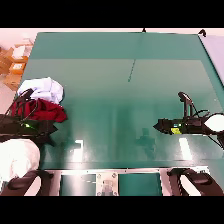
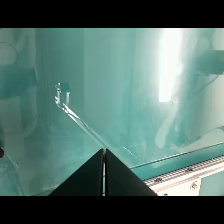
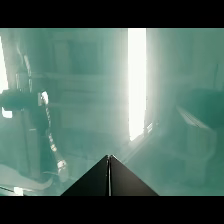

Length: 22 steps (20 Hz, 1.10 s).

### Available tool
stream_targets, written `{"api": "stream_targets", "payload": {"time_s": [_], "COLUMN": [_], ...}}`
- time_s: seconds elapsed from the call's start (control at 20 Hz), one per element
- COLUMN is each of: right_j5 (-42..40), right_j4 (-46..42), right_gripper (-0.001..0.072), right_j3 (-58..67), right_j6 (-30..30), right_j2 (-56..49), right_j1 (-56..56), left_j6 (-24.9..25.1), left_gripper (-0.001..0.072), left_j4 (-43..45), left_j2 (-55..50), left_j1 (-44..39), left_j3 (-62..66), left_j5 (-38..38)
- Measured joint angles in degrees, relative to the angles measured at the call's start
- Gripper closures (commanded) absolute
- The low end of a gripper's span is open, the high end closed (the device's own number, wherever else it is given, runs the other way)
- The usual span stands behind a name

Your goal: Fold the shirts.

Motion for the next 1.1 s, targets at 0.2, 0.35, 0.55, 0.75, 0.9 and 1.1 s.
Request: {"api": "stream_targets", "payload": {"time_s": [0.2, 0.35, 0.55, 0.75, 0.9, 1.1], "right_j5": [0.0, 0.0, 0.0, 0.0, 0.0, -0.04], "right_j4": [-0.02, -0.02, -0.02, -0.04, -0.11, -0.13], "right_gripper": [0.0692, 0.0692, 0.0692, 0.0691, 0.0691, 0.0691], "right_j3": [-0.17, -0.2, -0.2, -0.2, -0.22, -0.22], "right_j6": [0.0, 0.0, 0.0, 0.0, 0.0, 0.0], "right_j2": [0.0, 0.0, 0.0, 0.0, 0.0, 0.0], "right_j1": [0.02, 0.02, 0.0, 0.0, -0.2, -0.33], "left_j6": [0.0, 0.0, 0.0, 0.0, 0.0, 0.0], "left_gripper": [0.0683, 0.0683, 0.0683, 0.0683, 0.0683, 0.0683], "left_j4": [0.0, 0.0, 0.0, 0.0, 0.0, -1.05], "left_j2": [0.0, 0.0, 0.0, 0.0, 0.0, 0.0], "left_j1": [0.0, 0.0, 0.0, 0.0, 0.0, 0.0], "left_j3": [-0.02, -0.02, -0.02, -0.02, -0.02, -0.02], "left_j5": [0.0, 0.0, 0.02, 0.02, 0.83, 6.78]}}
